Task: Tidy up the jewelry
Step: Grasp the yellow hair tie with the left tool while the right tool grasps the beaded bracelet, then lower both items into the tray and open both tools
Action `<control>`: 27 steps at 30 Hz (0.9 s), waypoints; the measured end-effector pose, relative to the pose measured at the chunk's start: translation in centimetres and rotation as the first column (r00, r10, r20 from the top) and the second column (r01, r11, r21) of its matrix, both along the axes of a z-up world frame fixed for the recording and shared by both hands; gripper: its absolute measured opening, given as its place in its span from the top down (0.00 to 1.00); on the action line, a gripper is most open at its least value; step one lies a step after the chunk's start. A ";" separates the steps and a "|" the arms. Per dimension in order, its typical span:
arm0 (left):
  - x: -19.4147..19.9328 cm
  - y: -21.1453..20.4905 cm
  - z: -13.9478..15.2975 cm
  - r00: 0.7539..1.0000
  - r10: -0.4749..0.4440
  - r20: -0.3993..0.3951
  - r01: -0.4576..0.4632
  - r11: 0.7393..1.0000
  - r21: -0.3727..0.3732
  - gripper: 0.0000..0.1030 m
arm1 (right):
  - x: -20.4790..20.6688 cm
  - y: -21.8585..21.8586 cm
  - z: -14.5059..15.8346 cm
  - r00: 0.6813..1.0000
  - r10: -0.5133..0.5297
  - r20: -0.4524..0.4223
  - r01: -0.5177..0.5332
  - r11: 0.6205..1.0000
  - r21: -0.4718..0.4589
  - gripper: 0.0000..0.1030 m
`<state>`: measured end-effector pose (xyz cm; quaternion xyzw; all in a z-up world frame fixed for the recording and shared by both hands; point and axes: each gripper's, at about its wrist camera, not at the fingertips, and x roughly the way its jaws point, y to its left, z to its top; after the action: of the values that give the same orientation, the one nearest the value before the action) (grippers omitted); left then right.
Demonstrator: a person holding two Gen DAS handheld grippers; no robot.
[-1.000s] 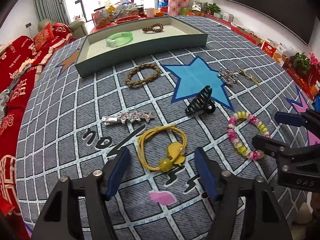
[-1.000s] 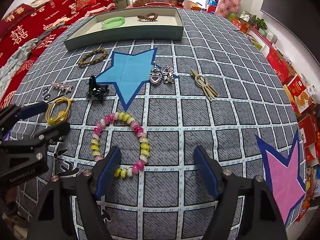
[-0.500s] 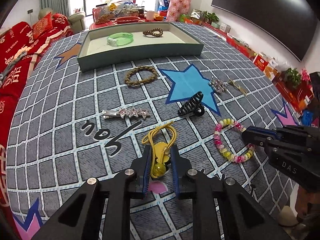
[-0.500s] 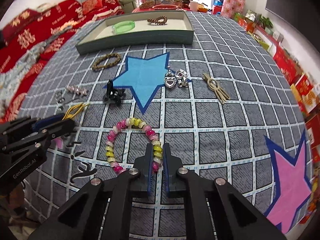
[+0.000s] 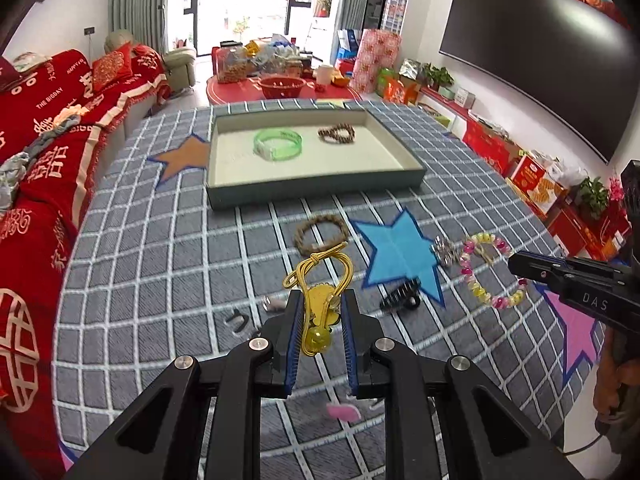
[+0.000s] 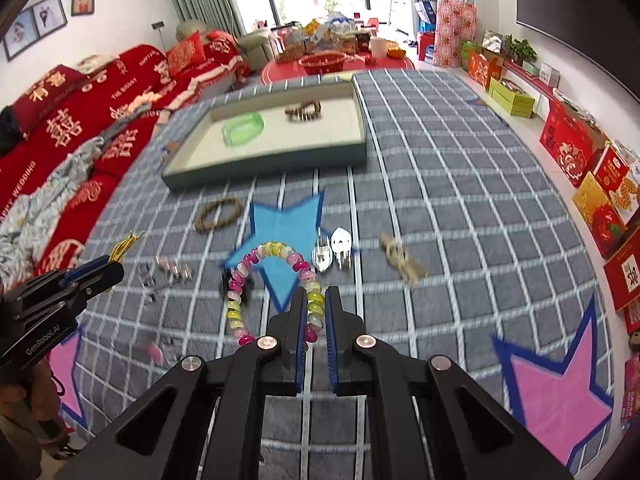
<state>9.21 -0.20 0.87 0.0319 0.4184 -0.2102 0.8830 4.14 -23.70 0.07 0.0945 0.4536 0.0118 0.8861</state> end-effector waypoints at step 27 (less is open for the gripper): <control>18.9 -3.4 1.1 1.000 0.024 -0.011 -0.023 0.995 0.095 0.69 | 22.2 -1.0 3.4 0.997 0.077 -0.013 -0.076 0.997 0.018 0.91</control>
<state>28.15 -3.59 1.92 0.0675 0.4335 -0.1802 0.8804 26.36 -24.68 3.51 0.0850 0.4626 0.0491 0.8811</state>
